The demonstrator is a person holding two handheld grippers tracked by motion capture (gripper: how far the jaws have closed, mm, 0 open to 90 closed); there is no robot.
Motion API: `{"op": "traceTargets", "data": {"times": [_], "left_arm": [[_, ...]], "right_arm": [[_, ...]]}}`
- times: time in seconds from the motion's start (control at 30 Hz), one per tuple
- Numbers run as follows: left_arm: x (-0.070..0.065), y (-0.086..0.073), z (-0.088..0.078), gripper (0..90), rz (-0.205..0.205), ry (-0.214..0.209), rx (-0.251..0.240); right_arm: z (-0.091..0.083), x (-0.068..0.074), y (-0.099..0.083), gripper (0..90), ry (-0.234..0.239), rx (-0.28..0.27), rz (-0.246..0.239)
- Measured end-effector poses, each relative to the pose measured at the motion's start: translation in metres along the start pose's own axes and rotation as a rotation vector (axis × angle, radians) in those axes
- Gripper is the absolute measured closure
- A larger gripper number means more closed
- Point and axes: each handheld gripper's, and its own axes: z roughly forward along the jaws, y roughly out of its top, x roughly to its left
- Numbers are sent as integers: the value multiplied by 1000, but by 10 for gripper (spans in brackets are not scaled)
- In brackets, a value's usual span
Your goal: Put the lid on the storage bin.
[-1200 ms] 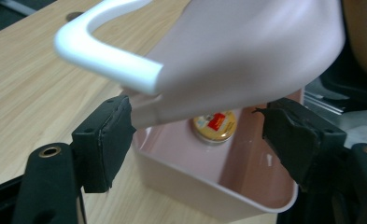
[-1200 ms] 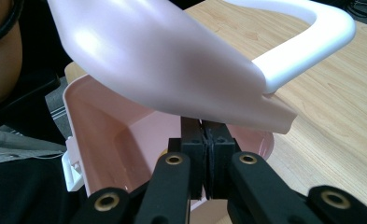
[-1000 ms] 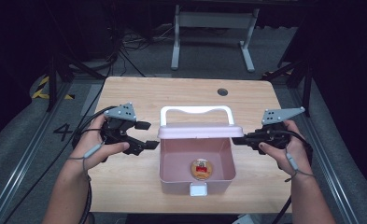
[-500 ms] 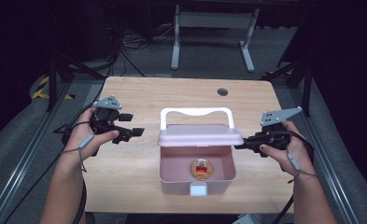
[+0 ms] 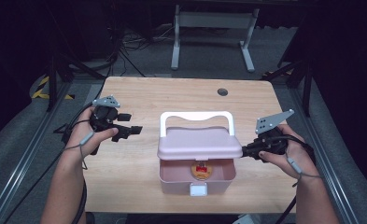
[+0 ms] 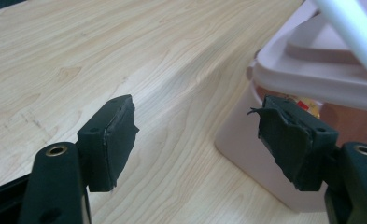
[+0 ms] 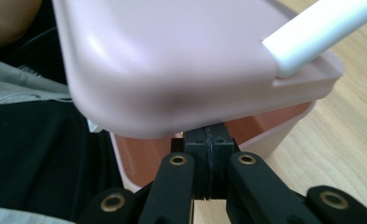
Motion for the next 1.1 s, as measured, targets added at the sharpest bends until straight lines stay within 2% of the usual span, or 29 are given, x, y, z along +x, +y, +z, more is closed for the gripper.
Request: {"op": "traceTargets", "data": {"times": [0.37, 0.4, 0.9, 1.1], "left_arm": [[8, -4, 5, 281, -21, -2, 15], [8, -4, 6, 281, -35, -4, 16], [7, -5, 11, 280, -23, -2, 46], [8, -5, 15, 279, -19, -9, 65]], "right_arm": [[5, 6, -1, 900, 30, 87, -33], [5, 7, -1, 900, 32, 93, -39], [14, 13, -2, 900, 82, 188, -101], [17, 15, -3, 900, 119, 227, -104]]}}
